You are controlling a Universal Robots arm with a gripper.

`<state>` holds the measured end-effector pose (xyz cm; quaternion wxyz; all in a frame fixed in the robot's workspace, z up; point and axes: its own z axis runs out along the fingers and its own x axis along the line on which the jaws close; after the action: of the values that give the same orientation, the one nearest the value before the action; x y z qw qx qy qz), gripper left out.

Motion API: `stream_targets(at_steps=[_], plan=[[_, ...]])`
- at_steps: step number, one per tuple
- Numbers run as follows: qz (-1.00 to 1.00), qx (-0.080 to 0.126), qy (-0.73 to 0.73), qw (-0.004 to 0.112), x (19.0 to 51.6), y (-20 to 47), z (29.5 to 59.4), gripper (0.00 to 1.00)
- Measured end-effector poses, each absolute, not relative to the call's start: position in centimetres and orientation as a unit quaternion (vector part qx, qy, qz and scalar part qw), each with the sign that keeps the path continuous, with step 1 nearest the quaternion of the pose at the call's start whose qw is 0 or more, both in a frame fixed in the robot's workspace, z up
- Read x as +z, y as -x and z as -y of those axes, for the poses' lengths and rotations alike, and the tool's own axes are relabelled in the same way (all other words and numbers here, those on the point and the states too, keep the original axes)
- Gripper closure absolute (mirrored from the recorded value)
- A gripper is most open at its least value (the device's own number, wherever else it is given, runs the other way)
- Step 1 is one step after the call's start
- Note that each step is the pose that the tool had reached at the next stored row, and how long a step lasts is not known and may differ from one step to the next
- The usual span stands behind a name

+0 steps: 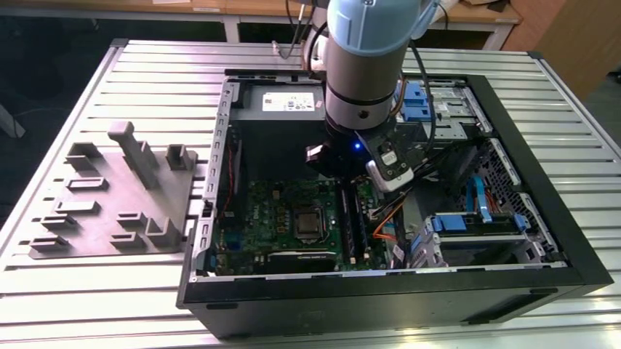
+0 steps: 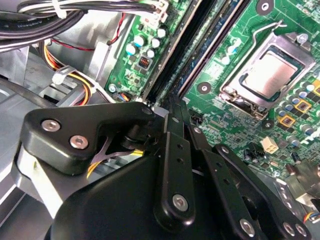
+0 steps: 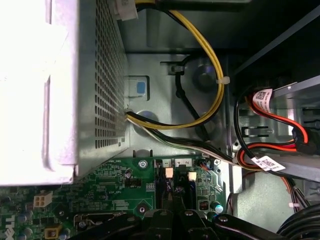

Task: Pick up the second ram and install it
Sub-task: 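Press down the second ram until it locks into place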

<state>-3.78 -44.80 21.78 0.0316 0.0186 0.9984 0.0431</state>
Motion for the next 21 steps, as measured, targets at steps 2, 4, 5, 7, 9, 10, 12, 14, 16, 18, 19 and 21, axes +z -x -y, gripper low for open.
stream_targets(at_steps=[2,4,5,7,9,10,12,14,16,18,19,21], plan=[[-0.998,0.043,-0.019,0.032,21.77,3.78,44.80,0.90],[-0.998,0.043,-0.019,0.032,21.67,3.77,44.79,0.90],[-0.998,0.043,-0.019,0.032,21.61,3.78,44.80,0.90],[-0.998,0.043,-0.019,0.032,21.60,3.78,44.80,0.90],[-0.998,0.043,-0.019,0.032,21.57,3.78,44.80,0.90],[-0.998,0.043,-0.019,0.032,21.57,3.78,44.79,0.90],[-0.998,0.043,-0.019,0.032,21.56,3.78,44.79,0.90],[-0.998,0.043,-0.019,0.032,21.55,3.78,44.80,0.90],[-0.998,0.043,-0.019,0.032,21.61,3.78,44.79,0.90],[-0.998,0.044,-0.019,0.032,21.85,3.77,44.77,0.90],[-0.998,0.044,-0.019,0.032,22.02,3.77,44.78,0.90],[-0.998,0.043,-0.019,0.032,22.31,3.77,44.79,0.90]])
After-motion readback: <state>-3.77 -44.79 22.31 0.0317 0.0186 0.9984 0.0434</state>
